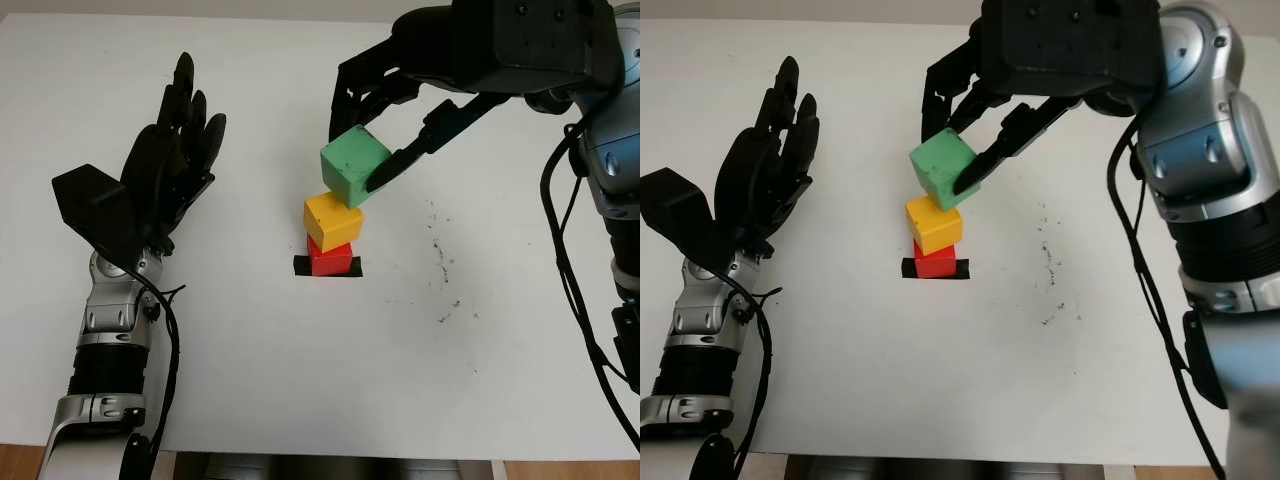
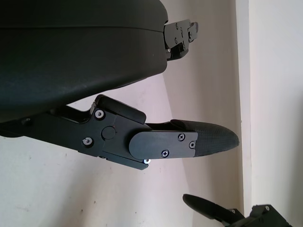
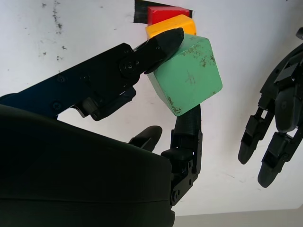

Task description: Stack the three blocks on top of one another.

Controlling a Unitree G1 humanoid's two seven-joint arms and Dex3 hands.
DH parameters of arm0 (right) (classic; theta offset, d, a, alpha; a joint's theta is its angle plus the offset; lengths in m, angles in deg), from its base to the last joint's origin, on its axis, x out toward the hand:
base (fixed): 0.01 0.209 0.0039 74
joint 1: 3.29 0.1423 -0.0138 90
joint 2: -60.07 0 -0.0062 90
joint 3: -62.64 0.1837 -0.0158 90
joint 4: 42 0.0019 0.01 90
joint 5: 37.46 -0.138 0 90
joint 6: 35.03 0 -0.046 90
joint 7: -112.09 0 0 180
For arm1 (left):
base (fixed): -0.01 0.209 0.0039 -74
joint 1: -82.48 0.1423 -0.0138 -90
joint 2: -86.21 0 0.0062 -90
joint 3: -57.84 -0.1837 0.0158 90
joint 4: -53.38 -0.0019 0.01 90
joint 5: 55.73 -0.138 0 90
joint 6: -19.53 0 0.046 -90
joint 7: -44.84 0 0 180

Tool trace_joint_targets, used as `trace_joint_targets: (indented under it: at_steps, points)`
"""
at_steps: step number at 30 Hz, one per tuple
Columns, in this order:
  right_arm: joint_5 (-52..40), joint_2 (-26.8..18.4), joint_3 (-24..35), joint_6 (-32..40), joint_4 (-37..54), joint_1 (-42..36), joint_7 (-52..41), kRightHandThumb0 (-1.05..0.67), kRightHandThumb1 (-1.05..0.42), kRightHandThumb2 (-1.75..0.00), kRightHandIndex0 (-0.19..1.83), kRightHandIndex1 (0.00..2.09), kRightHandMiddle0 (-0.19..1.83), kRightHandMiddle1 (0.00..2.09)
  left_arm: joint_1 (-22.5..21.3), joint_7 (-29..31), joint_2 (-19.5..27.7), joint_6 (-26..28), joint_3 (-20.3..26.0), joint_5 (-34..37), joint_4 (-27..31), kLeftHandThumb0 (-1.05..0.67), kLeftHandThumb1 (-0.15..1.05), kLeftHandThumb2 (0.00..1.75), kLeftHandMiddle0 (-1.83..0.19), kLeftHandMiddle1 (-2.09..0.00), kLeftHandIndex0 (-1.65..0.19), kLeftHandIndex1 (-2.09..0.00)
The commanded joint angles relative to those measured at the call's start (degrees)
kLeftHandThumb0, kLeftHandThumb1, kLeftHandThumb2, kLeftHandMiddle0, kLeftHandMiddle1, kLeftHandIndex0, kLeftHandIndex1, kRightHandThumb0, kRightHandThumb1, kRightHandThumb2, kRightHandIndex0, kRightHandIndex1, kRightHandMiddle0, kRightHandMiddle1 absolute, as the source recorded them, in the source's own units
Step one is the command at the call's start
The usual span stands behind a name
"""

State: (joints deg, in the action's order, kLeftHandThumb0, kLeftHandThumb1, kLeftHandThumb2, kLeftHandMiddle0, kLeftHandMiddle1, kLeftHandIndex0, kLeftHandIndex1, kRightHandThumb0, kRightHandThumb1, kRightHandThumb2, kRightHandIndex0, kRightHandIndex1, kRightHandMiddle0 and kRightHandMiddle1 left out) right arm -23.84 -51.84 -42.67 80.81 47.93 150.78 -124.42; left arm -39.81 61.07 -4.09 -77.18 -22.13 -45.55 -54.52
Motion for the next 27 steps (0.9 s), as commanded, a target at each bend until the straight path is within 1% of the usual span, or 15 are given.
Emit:
trace_joint_targets:
  at_steps: [1, 7, 13, 19, 22, 27]
  points:
    - [-0.31, 0.41, 0.45, 0.31, 0.56, -0.42, 0.81, -0.49, -0.94, -0.06, 0.23, 0.55, 0.37, 1.6, 1.0, -0.21, 0.44, 0.15, -0.03, -0.32, 1.41, -0.78, 1.05, 0.43, 0.19, -0.03, 0.19, 0.0]
    - [-1.32, 1.79, 1.27, 0.66, 1.29, -2.54, 3.85, -0.5, -0.94, -0.06, 0.19, 0.59, 0.36, 1.64, 1.18, -0.17, 0.37, 0.33, 0.19, -0.02, 1.75, -0.78, 1.05, 0.41, 0.19, -0.04, 0.19, -0.01]
    - [-2.84, 2.22, 2.08, 0.38, 1.33, -4.31, 5.74, -0.49, -0.95, -0.06, 0.18, 0.62, 0.35, 1.67, 1.19, -0.02, 0.49, 0.11, 0.2, -0.08, 1.57, -0.77, 1.05, 0.41, 0.19, -0.04, 0.19, -0.02]
    - [-4.02, 2.34, 2.83, -0.37, 1.28, -5.95, 7.07, -0.48, -0.96, -0.06, 0.17, 0.63, 0.33, 1.67, 0.98, 1.14, 0.83, -0.74, 0.22, 0.03, 0.72, -0.77, 1.05, 0.43, 0.19, 0.0, 0.19, 0.0]
    - [-3.84, 2.29, 2.74, 0.25, 1.77, -6.81, 7.83, -0.48, -0.96, -0.06, 0.17, 0.63, 0.32, 1.66, 1.07, 0.97, 0.73, -0.3, 0.31, 0.05, 1.09, -0.79, 1.05, 0.43, 0.19, -0.01, 0.19, 0.0]
    - [-4.47, 2.47, 2.62, 2.32, 1.94, -7.32, 7.92, -0.48, -0.96, -0.05, 0.15, 0.62, 0.33, 1.66, 1.15, 1.59, 1.05, -1.29, 0.61, 0.24, 0.73, -0.78, 1.05, 0.45, 0.19, -0.01, 0.19, 0.0]
